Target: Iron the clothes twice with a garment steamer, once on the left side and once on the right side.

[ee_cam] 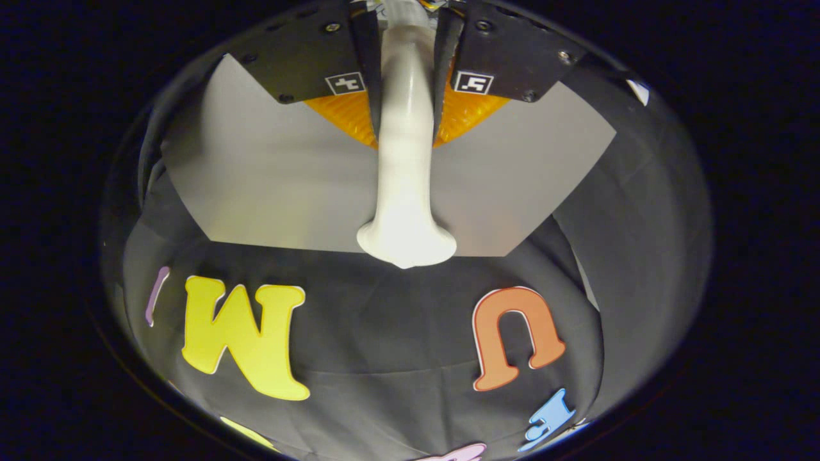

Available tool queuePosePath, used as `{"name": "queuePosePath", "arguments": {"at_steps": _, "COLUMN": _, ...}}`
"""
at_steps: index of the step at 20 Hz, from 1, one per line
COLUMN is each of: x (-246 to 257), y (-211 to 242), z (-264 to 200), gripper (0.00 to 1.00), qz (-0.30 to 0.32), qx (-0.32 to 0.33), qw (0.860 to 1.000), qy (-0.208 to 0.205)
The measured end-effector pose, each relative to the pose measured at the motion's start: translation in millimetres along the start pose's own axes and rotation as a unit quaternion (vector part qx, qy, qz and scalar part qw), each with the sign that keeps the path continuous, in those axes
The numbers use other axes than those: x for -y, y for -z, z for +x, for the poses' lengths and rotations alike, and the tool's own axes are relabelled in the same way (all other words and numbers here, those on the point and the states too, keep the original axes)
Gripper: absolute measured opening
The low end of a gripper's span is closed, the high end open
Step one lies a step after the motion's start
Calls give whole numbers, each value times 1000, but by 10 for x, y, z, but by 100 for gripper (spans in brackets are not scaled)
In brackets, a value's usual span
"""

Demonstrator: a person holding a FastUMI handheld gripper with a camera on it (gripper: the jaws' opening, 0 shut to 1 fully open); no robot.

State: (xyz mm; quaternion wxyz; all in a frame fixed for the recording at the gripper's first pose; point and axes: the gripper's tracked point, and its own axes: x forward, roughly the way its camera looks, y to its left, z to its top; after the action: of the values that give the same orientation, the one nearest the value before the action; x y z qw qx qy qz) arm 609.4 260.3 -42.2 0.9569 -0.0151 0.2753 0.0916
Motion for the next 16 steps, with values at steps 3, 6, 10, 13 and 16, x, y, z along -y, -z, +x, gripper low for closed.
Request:
{"name": "queuePosePath", "arguments": {"at_steps": 3, "x": 48, "y": -21, "z": -220, "gripper": 35, "qz": 3, "qx": 23, "qw": 1000, "qy": -7}}
{"name": "queuePosePath", "arguments": {"at_steps": 6, "x": 100, "y": -19, "z": -759, "gripper": 35, "qz": 1, "qx": 64, "qw": 998, "qy": -28}}
{"name": "queuePosePath", "arguments": {"at_steps": 10, "x": 272, "y": 25, "z": -1713, "gripper": 35, "qz": 1, "qx": 119, "qw": 992, "qy": -49}}
{"name": "queuePosePath", "arguments": {"at_steps": 13, "x": 534, "y": 141, "z": -2499, "gripper": 35, "qz": 4, "qx": 159, "qw": 986, "qy": -51}}
{"name": "queuePosePath", "arguments": {"at_steps": 16, "x": 881, "y": 281, "z": -3233, "gripper": 35, "qz": 9, "qx": 199, "qw": 979, "qy": -38}}
